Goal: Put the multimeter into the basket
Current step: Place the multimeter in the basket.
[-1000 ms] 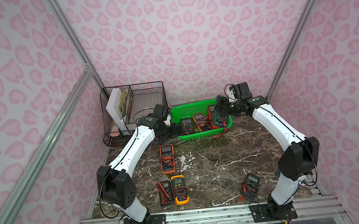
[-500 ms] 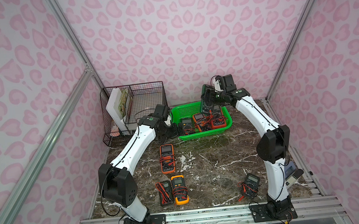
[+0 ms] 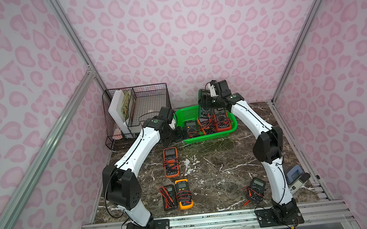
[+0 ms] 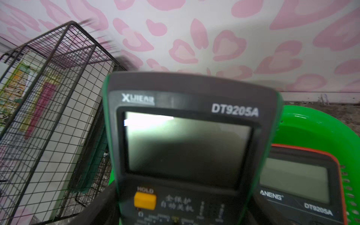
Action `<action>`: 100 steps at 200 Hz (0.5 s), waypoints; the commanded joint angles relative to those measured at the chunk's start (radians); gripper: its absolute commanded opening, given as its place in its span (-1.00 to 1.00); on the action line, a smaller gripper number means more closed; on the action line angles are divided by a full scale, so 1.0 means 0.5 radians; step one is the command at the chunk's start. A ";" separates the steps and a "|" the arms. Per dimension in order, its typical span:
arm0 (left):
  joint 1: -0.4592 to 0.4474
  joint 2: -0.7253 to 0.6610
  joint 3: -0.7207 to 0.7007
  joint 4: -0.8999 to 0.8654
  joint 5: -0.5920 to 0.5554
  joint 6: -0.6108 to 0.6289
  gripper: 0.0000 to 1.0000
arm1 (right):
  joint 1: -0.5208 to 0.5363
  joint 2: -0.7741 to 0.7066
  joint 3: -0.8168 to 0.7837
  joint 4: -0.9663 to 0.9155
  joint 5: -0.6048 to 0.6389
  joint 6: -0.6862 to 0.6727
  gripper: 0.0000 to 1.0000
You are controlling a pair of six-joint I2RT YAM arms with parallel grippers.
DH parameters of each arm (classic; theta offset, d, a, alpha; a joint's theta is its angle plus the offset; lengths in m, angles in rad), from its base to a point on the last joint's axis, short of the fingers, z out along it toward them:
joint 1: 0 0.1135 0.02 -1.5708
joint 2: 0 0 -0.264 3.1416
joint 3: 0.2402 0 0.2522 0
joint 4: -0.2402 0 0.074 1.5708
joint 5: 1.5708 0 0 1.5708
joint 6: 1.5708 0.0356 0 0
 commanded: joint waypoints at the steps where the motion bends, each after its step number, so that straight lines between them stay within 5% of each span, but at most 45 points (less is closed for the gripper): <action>1: 0.006 0.007 0.015 -0.011 0.001 -0.006 0.97 | 0.014 0.026 0.016 -0.019 0.073 -0.104 0.20; 100: 0.005 -0.009 -0.008 0.010 0.010 -0.030 0.97 | 0.061 0.179 0.016 -0.256 0.199 -0.209 0.23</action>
